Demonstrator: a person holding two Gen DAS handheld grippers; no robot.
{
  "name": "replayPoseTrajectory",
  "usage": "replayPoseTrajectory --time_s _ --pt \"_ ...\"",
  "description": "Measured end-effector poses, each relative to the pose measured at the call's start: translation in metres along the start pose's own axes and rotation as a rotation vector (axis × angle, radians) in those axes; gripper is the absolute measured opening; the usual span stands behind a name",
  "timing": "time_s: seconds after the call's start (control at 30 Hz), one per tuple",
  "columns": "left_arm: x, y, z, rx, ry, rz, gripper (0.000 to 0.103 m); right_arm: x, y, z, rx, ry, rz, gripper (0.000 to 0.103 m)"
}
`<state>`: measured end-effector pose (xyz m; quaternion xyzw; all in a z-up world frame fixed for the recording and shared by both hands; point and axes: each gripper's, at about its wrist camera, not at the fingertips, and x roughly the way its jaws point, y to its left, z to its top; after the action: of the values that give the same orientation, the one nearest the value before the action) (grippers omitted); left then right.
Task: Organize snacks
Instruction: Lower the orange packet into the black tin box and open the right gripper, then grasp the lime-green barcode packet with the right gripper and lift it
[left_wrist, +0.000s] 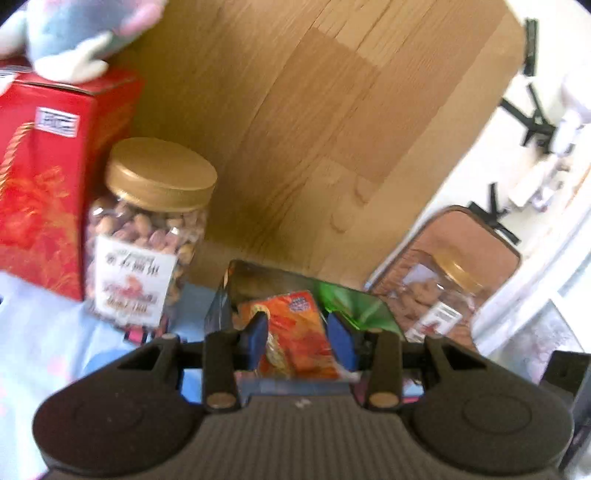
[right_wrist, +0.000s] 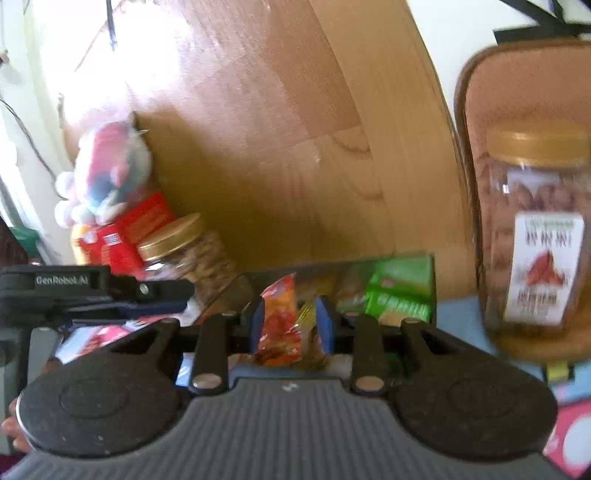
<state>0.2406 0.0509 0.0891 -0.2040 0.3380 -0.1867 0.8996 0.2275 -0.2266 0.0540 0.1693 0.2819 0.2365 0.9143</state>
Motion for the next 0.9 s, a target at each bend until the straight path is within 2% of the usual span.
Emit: replayPoseTrajectory --time_s 0.07,0.13,0.23,0.33,0.43,0.53,0.7,0.77,0.9 --pt "-0.016 -0.003 -0.017 0.0 0.038 -0.017 0.041 -0.02 -0.001 -0.012 0.026 0.032 0.033 0.035" --pt "-0.024 -0.012 -0.041 0.006 0.113 -0.044 0.041 -0.04 -0.004 -0.031 0.072 0.086 0.068 0.039" --pt "-0.026 -0.02 -0.09 -0.01 0.235 -0.121 0.041 -0.07 -0.017 -0.063 0.124 0.183 0.112 0.04" --pt "-0.024 -0.021 -0.126 -0.027 0.31 -0.169 0.041 -0.098 -0.031 -0.093 0.165 0.256 0.092 0.04" --pt "-0.026 -0.019 -0.151 -0.052 0.339 -0.189 0.041 -0.12 -0.039 -0.116 0.193 0.28 0.061 0.04" --pt "-0.028 -0.017 -0.162 -0.058 0.347 -0.185 0.041 -0.144 -0.036 -0.128 0.21 0.255 0.033 0.04" --pt "-0.029 -0.023 -0.166 -0.05 0.375 -0.213 0.041 -0.176 -0.025 -0.152 0.339 0.263 0.101 0.04" --pt "-0.026 -0.027 -0.17 -0.034 0.393 -0.223 0.041 -0.176 -0.022 -0.164 0.396 0.29 0.09 0.04" --pt "-0.024 -0.029 -0.175 -0.055 0.412 -0.259 0.044 -0.158 -0.018 -0.166 0.492 0.254 0.098 0.037"
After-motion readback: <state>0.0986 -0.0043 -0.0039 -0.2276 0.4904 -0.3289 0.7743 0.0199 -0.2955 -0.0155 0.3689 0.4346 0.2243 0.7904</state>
